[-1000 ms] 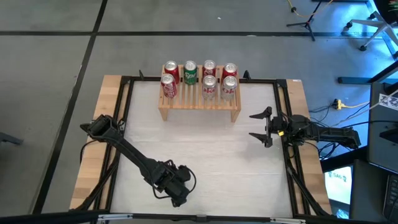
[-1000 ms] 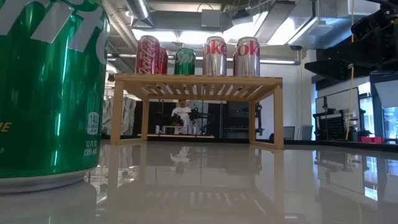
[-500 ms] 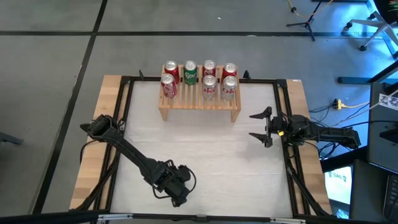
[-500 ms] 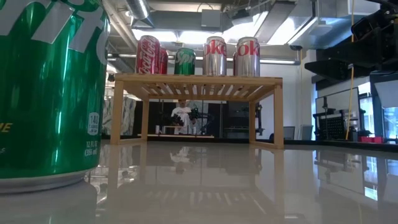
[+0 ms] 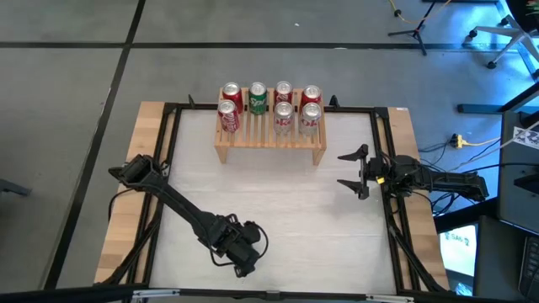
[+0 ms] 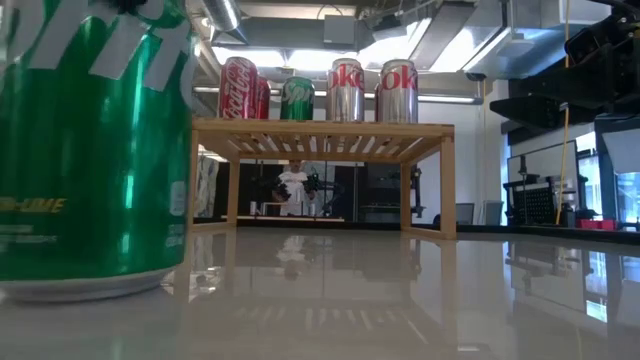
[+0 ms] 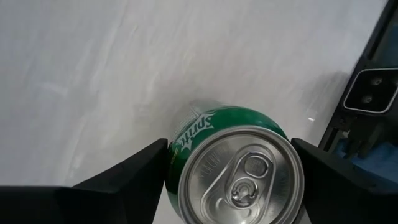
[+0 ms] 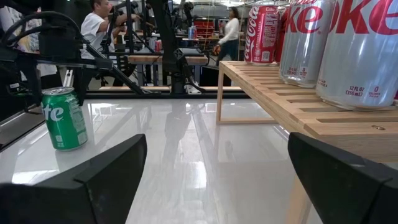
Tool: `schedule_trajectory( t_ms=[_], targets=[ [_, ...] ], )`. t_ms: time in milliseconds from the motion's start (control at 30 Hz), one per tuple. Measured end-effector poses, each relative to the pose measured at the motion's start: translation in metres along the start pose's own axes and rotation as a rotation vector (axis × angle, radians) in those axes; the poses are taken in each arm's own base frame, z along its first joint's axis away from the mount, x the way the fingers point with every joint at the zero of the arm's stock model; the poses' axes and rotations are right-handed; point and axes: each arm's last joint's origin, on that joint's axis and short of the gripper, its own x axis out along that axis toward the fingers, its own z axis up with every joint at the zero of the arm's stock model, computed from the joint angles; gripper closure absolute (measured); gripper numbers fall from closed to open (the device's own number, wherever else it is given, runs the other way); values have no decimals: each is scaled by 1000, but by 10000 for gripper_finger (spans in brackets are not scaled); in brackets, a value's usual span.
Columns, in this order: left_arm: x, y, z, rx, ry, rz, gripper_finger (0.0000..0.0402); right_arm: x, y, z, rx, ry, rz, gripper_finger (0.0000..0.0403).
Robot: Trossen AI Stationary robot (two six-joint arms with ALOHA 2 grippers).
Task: Place canned beverage on shelf
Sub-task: Put the green soda can in line with the other green soda can on the shelf
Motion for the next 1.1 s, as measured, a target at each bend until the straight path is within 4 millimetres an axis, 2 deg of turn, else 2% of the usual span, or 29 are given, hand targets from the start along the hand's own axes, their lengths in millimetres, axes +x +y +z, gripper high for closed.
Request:
schedule_trajectory(
  t_ms=[333, 533, 800, 967, 1100],
  targets=[
    [-14, 2, 28, 87, -41, -50, 112, 0, 0, 0, 0, -1, 0, 17],
    [-34, 7, 51, 160, -49, -84, 112, 0, 0, 0, 0, 0, 0, 17],
    [-77, 23, 88, 276, -100, -76, 112, 0, 0, 0, 0, 0, 0, 17],
    [-109, 43, 110, 300, -134, -59, 112, 0, 0, 0, 0, -1, 0, 17],
    [-129, 65, 125, 296, -128, -28, 112, 0, 0, 0, 0, -1, 0, 17]
  ],
)
